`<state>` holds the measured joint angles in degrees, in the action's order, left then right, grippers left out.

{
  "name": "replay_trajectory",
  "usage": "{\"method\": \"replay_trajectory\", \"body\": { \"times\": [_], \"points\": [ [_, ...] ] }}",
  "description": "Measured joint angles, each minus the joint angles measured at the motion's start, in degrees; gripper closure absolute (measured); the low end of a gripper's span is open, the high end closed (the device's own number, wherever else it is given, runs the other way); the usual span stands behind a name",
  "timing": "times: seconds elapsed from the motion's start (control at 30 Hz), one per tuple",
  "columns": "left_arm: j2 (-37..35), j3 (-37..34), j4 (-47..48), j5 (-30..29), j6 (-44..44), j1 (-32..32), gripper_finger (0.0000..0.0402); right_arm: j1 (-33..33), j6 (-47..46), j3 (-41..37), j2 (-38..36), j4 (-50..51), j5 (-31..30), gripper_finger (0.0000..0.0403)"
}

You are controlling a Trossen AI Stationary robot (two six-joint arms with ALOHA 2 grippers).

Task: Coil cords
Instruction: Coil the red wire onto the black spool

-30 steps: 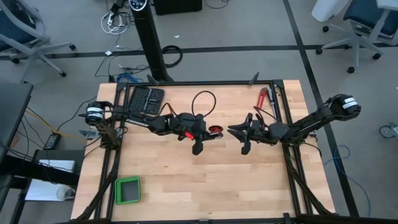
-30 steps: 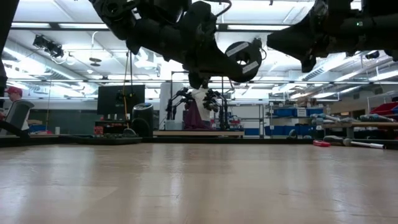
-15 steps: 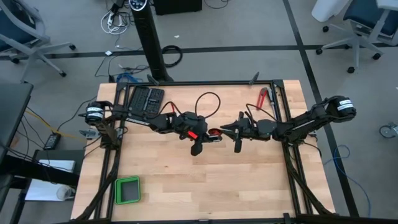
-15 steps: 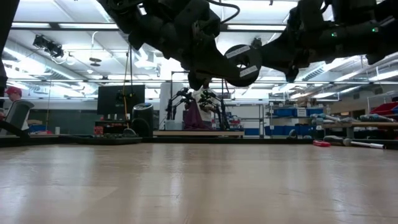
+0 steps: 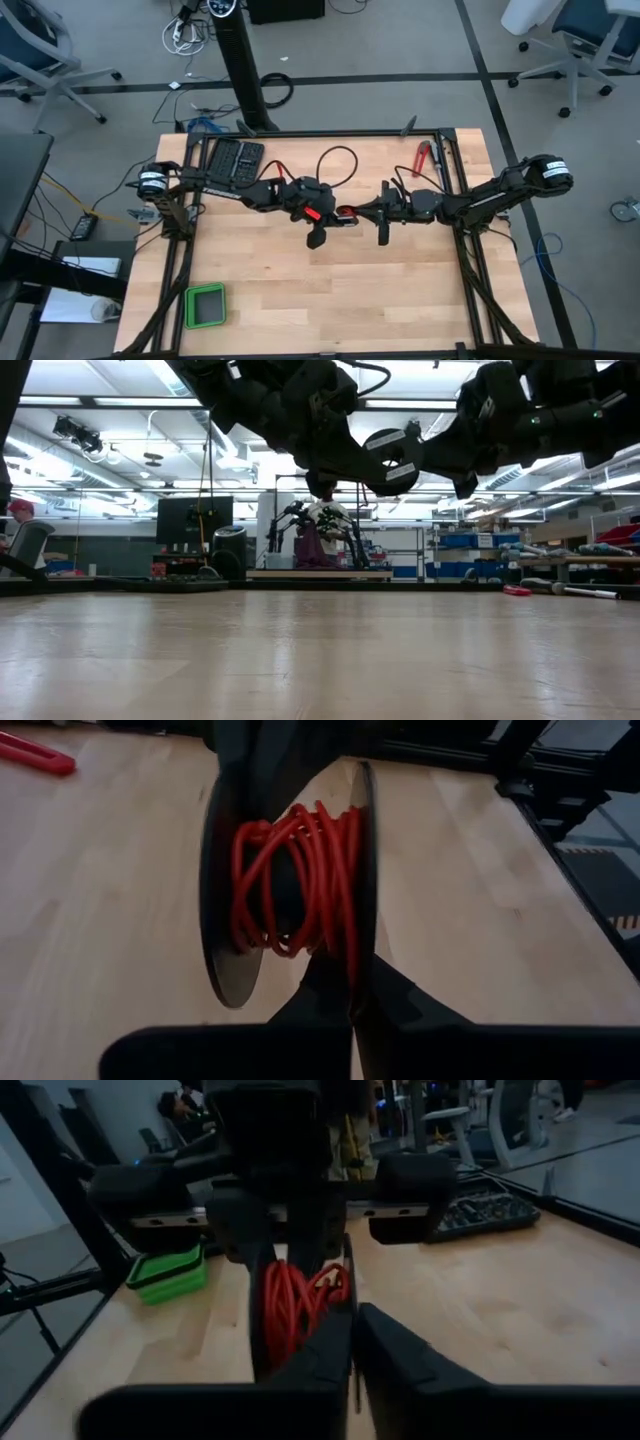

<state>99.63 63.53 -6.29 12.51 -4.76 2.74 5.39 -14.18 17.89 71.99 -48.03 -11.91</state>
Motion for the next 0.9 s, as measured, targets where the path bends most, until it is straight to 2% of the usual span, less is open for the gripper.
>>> {"method": "replay_trajectory", "body": {
  "times": [0.27,0.5,0.63,0.9],
  "points": [
    [0.0,0.1,0.9,0.1,0.1,0.6,0.0373,0.1,0.3,0.0,0.0,1.2,-0.8,0.0399],
    [0.0,0.1,0.5,-0.2,-0.3,1.1,0.0279,0.1,1.3,0.0,0.1,0.9,-0.9,0.0401],
    [-0.8,0.1,0.2,-0.2,-0.4,1.1,0.0237,0.8,3.2,-0.3,0.1,-0.8,-3.2,0.0401],
    [-5.4,0.4,0.4,-1.0,0.3,1.7,0.0225,1.8,3.9,-7.3,0.2,-12.8,-4.5,0.0402]
  ]
}}
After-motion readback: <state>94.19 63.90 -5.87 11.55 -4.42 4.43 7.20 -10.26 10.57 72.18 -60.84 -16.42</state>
